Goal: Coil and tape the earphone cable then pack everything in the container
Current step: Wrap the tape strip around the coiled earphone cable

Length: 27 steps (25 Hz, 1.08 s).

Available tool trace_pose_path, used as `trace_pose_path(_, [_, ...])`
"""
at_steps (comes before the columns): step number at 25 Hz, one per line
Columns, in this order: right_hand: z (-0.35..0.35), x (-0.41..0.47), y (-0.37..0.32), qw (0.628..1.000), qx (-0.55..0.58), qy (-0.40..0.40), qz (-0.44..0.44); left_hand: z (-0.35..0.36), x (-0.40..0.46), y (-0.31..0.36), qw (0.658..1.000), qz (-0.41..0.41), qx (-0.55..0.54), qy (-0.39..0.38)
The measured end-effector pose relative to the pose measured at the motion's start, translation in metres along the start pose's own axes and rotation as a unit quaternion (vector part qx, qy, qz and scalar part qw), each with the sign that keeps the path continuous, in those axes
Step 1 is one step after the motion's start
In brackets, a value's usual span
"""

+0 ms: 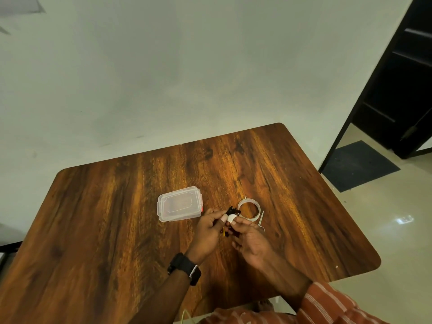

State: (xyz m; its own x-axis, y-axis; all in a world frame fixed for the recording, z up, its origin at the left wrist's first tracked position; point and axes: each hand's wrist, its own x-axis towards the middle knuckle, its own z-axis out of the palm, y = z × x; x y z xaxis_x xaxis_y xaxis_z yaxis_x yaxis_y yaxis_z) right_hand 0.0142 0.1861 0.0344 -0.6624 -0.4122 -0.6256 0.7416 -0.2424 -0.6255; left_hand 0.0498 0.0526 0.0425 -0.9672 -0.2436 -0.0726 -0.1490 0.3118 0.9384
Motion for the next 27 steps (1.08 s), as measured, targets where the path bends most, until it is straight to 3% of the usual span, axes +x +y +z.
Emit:
trace_pose_path(4, [0.004, -0.003, -0.006, 1.0, 0.013, -0.008, -0.016, 0.003, 0.003, 0.01, 0.999, -0.019, -0.037, 0.009])
trace_pose_path(11, [0.007, -0.005, -0.008, 1.0, 0.016, -0.005, 0.005, -0.001, 0.003, 0.017, 0.985, 0.067, 0.156, -0.031])
trace_pose_path(16, [0.007, -0.005, -0.012, 0.999, -0.049, -0.002, -0.002, -0.013, 0.007, 0.017, 0.999, -0.027, 0.031, -0.016])
trace_pose_path(24, [0.0, 0.009, -0.017, 0.99, -0.143, 0.006, -0.003, -0.016, 0.003, 0.022, 0.983, -0.012, 0.158, -0.098])
trace_pose_path(27, [-0.001, 0.012, -0.025, 0.982, -0.187, 0.017, -0.011, -0.014, -0.004, 0.02, 0.994, -0.049, 0.063, -0.072])
